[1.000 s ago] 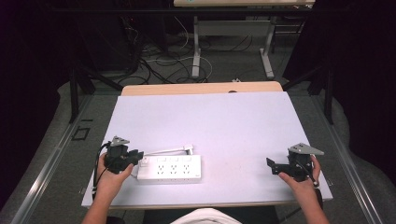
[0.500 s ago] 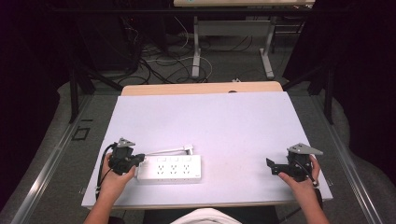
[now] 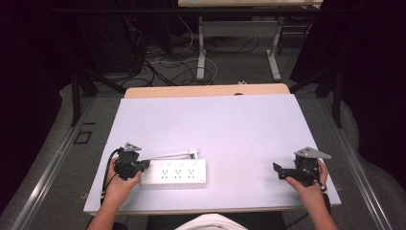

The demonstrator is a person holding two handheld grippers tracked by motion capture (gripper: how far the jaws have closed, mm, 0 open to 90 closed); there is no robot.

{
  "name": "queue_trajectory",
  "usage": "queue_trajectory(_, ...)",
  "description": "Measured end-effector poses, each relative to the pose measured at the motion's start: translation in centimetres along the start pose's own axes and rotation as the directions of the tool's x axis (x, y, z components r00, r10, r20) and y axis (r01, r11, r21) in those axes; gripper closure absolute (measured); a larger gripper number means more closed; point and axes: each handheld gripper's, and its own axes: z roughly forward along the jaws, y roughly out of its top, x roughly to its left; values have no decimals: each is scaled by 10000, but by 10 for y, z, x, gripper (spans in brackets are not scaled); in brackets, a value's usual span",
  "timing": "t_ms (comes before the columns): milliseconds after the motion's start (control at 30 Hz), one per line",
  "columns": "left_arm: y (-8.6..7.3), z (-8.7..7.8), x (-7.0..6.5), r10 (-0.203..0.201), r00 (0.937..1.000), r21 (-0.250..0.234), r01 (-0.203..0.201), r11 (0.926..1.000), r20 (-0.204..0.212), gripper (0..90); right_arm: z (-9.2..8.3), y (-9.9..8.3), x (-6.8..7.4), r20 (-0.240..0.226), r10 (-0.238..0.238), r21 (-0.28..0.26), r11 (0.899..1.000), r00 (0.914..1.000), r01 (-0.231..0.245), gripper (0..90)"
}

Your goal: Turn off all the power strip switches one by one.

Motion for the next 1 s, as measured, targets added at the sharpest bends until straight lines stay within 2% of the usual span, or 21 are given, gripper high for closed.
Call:
queue_trajectory(67,0,1,0,-13,10000,-123,12,9999,-87,899,0,0,-1,8,-85,-12,10000,10000,85,29)
queue_trajectory(433,-1,2,1,-199,9998,20,199,9998,43,900,1,-1,-1,16,4,3,10000,10000,-4,30)
queue_trajectory(567,0,2,-1,44,9999,111,-43,9999,-116,900,1,-1,-2,-23,24,9,10000,10000,-24,33)
queue_trajectory(600,0,3,-2,91,9996,-39,-92,9999,-251,900,1,-1,-1,-29,71,24,10000,10000,-71,33)
queue_trajectory(733,1,4,-3,152,9996,198,-147,9997,-231,900,1,-1,-1,-23,19,0,10000,10000,-19,33)
queue_trajectory(1000,0,1,-1,289,9992,-150,-293,9995,-292,900,1,-1,-2,4,31,38,10000,10000,-31,37)
